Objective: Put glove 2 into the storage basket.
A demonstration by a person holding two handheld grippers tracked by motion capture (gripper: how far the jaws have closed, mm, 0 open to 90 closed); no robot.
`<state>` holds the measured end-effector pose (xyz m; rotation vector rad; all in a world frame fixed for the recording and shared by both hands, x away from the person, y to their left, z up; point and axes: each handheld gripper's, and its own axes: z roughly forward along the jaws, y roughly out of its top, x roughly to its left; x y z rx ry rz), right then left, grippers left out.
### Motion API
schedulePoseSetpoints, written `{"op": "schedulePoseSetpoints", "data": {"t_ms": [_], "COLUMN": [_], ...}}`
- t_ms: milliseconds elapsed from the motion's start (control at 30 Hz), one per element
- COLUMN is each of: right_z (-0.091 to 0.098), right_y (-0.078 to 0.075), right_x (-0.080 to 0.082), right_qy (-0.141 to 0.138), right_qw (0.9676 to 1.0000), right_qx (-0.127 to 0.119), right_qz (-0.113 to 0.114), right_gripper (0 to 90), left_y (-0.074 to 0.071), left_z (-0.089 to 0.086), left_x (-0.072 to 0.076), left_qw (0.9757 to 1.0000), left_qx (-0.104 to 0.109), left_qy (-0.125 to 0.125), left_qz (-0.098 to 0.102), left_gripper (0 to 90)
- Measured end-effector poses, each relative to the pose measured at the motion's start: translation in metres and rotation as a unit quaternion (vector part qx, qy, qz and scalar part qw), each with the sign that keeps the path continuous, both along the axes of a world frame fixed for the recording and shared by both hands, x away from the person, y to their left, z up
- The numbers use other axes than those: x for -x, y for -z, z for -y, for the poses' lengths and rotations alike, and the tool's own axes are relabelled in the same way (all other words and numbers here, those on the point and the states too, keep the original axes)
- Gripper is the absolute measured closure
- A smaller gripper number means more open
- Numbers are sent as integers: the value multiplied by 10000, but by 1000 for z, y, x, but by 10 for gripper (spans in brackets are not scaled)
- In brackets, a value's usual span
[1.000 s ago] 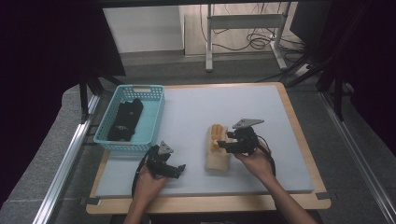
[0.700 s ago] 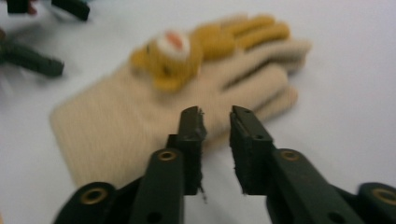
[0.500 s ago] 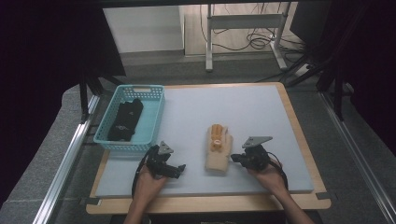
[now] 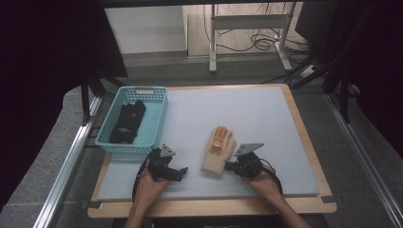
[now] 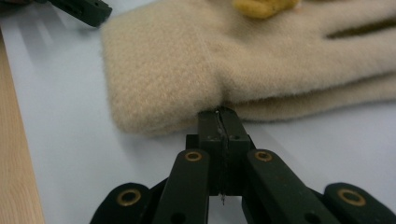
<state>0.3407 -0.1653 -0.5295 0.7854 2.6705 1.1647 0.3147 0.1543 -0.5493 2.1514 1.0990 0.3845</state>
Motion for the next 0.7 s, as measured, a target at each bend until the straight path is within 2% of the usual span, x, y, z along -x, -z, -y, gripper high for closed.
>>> {"op": "schedulePoseSetpoints", "data": {"t_ms": [200, 433, 567, 700], "right_z": [-24, -47, -54, -53], "right_y": [1, 4, 5, 4], "right_x": [-3, -7, -10, -10], "right_qy": [-106, -123, -130, -100], "right_qw": [9999, 9995, 9992, 9993], "right_qx": [46, 81, 64, 78], "right_qz": [104, 281, 360, 339], "right_gripper": [867, 859, 839, 793], "left_y": [1, 1, 1, 2], "left_z": [-11, -12, -11, -11], "left_x": [0, 0, 1, 1], "left_qw": [9999, 9999, 9999, 9998], "left_qx": [-9, -42, -26, -14], "left_qy": [-113, -117, -165, -188], "left_qz": [7, -14, -1, 0], "left_gripper": [0, 0, 0, 0]}}
